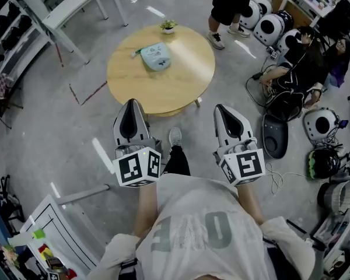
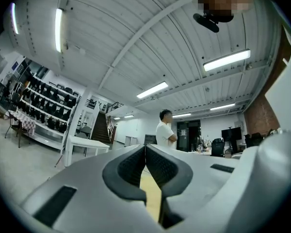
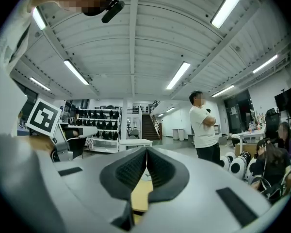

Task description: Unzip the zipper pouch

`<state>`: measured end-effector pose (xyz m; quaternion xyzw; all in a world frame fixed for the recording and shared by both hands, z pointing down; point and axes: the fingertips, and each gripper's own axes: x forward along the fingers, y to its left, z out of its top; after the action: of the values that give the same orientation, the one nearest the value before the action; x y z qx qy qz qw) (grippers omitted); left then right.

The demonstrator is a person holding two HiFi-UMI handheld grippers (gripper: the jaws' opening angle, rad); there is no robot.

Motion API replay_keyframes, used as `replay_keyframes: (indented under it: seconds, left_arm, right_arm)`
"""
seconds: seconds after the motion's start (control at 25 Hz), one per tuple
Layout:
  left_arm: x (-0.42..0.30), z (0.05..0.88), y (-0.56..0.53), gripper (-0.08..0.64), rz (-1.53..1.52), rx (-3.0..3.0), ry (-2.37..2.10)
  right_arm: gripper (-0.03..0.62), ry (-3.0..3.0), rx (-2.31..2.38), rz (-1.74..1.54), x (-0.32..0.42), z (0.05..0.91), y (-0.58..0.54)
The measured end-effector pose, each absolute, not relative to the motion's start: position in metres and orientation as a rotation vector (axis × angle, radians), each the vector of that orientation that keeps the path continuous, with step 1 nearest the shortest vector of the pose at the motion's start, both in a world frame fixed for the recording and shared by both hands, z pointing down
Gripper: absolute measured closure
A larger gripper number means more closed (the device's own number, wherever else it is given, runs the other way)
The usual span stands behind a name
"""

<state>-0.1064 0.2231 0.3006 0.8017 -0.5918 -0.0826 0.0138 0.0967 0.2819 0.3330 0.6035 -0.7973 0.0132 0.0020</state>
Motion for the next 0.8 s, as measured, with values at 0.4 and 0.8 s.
replay_keyframes:
  seconds: [0.4, 0.8]
  left_arm:
    - [-0.115, 0.302, 0.013, 0.531, -0.219, 2.493, -1.756]
    - [-0.122, 0.32, -0.103, 0.532, -0.105, 2.461, -1.747]
  right_arm:
    - [0.563, -2.457, 1.905, 0.022, 0.075, 0.313, 0.076]
    - [0.563, -2.379, 1.923, 0.039, 0.069, 0.314, -0.041]
